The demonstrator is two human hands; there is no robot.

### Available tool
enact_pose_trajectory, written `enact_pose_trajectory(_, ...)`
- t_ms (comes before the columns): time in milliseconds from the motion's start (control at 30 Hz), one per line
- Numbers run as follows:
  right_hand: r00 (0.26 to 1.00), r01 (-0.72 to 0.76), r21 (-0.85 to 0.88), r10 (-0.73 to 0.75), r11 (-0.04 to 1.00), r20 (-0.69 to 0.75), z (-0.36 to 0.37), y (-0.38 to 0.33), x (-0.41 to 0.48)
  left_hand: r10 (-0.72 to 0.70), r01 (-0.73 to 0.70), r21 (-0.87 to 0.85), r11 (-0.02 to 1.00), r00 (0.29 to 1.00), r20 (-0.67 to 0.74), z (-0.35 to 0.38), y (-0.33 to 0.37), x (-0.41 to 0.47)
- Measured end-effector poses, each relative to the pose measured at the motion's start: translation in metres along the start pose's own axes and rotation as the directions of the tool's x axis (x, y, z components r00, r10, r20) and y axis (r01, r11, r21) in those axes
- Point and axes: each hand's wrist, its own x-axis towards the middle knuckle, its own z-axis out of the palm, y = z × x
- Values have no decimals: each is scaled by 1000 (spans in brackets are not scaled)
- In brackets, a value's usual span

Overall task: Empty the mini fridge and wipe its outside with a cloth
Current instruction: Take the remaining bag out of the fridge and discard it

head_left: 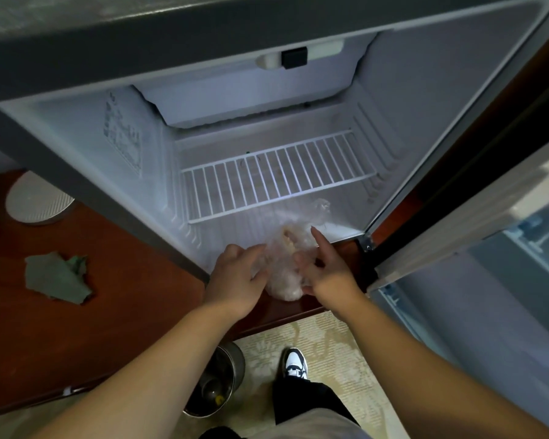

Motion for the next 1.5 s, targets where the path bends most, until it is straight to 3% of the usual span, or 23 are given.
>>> enact_pose_trajectory(133, 1000, -21, -15, 21, 1000, 6, 1, 3, -3, 29, -29, -20, 999, 1000, -4, 7, -6, -1)
enact_pose_trajectory(433, 994, -70, 12, 69, 997, 81, 7, 10, -14, 35, 0, -236, 972, 989, 145, 19, -18, -14)
enact_pose_trajectory(633, 981, -116, 26, 110, 993, 158, 22, 6, -24, 22, 39, -427, 904, 990, 137, 13, -40, -38)
enact_pose_trajectory(800, 969, -143, -1, 140, 990, 205, 60, 4, -39, -44, 61, -425, 903, 998, 50, -9, -66, -76)
enact_pose_trajectory(1200, 921, -156, -28, 155, 987, 356, 187, 40, -100, -220, 201, -450, 870, 975, 10, -55, -162, -189)
enact_pose_trajectory(1500, 925, -199, 15, 183, 980, 332, 254, 92, -154, -251, 244, -476, 845, 967, 48, -58, -234, -258)
